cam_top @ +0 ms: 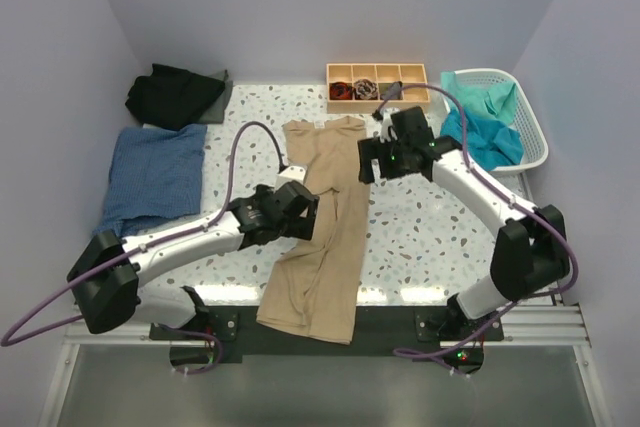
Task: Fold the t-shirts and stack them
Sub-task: Fold the tshirt
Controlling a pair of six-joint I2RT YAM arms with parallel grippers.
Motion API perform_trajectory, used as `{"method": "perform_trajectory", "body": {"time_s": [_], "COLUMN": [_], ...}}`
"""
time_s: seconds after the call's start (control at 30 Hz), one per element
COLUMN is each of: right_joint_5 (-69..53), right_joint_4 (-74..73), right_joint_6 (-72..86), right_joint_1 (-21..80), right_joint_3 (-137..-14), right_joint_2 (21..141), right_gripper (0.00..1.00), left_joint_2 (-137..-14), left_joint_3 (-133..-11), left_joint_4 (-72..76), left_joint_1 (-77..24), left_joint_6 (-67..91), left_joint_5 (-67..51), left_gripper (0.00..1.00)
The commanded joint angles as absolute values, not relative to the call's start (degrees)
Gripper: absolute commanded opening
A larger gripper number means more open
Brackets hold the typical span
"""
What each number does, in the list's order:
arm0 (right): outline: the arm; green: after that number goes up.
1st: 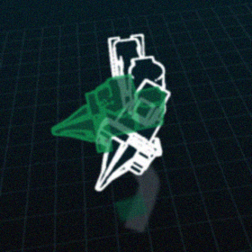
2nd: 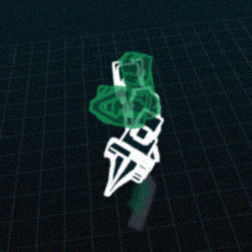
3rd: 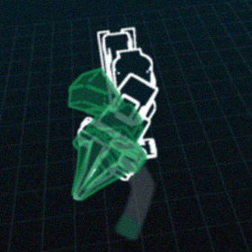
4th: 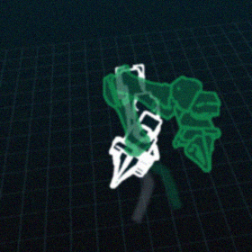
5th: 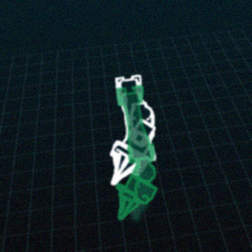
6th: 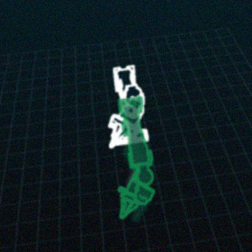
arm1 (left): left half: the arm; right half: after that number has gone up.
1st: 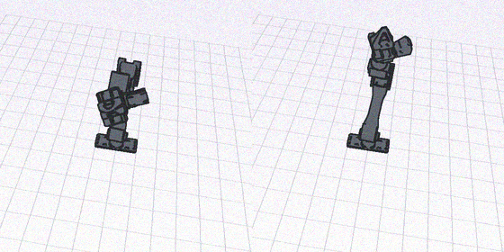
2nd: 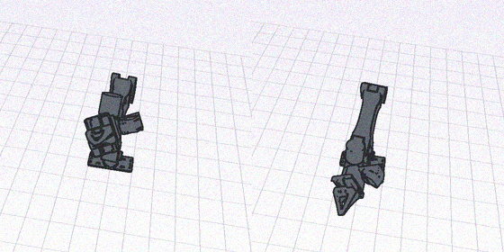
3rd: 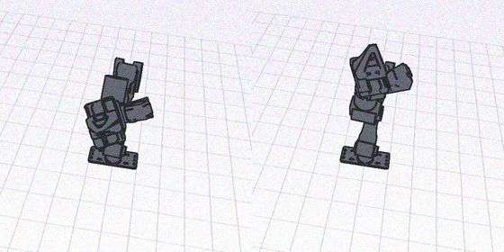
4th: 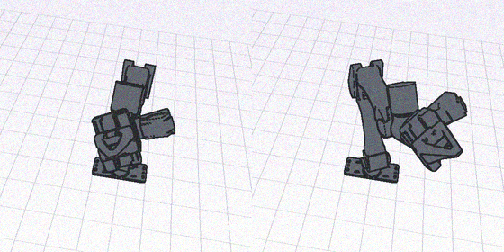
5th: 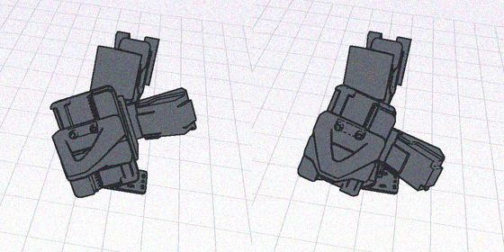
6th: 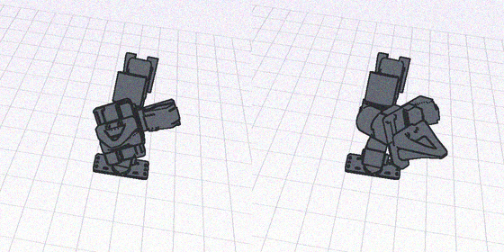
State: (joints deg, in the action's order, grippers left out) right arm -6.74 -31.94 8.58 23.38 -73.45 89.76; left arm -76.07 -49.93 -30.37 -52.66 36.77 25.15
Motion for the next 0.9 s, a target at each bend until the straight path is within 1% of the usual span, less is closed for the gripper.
{"method": "perform_trajectory", "body": {"time_s": [0.0, 0.07, 0.1, 0.17, 0.27, 0.37, 0.5, 0.53, 0.63, 0.73, 0.87], "right_joint_5": [-12.7, -13.0, -13.0, -12.5, -11.7, -10.7, -9.7, -9.5, -8.9, -8.8, -9.8], "right_joint_4": [-29.1, -29.9, -31.0, -31.5, -33.4, -34.9, -36.5, -36.7, -37.4, -37.0, -36.2], "right_joint_6": [13.2, 13.6, 13.7, 14.9, 15.8, 16.5, 17.0, 16.9, 16.9, 16.5, 16.5], "right_joint_1": [25.7, 26.1, 26.3, 26.5, 26.5, 26.5, 26.5, 26.6, 26.5, 26.6, 26.5], "right_joint_3": [-61.4, -57.3, -56.3, -52.9, -50.3, -49.0, -49.2, -49.5, -50.5, -50.8, -50.4], "right_joint_2": [81.9, 79.4, 76.9, 74.4, 70.8, 68.6, 67.0, 66.8, 67.1, 67.8, 68.8], "right_gripper": [0.89, 0.89, 0.89, 0.89, 0.89, 0.89, 0.89, 0.89, 0.89, 0.89, 0.89], "left_joint_2": [-78.0, -81.5, -85.3, -89.0, -95.1, -101.2, -108.4, -109.2, -111.5, -113.5, -114.9], "left_joint_3": [-54.1, -60.9, -63.4, -69.7, -74.9, -79.8, -82.4, -82.4, -82.6, -83.6, -83.1], "left_joint_4": [-15.3, -12.7, -12.3, -10.5, -6.7, -6.7, -5.5, -3.6, -2.0, -1.9, -1.0], "left_joint_1": [-51.8, -49.1, -47.8, -44.3, -40.4, -37.8, -35.5, -34.6, -33.2, -32.5, -32.1], "left_joint_6": [30.4, 25.9, 24.7, 22.0, 20.6, 20.0, 20.1, 20.2, 21.0, 20.7, 20.5], "left_joint_5": [25.0, 23.0, 21.8, 16.9, 11.6, 7.1, 0.3, -4.4, -9.1, -12.2, -11.9], "left_gripper": [1.0, 1.0, 1.0, 1.0, 1.0, 1.0, 1.0, 1.0, 1.0, 1.0, 1.0]}}
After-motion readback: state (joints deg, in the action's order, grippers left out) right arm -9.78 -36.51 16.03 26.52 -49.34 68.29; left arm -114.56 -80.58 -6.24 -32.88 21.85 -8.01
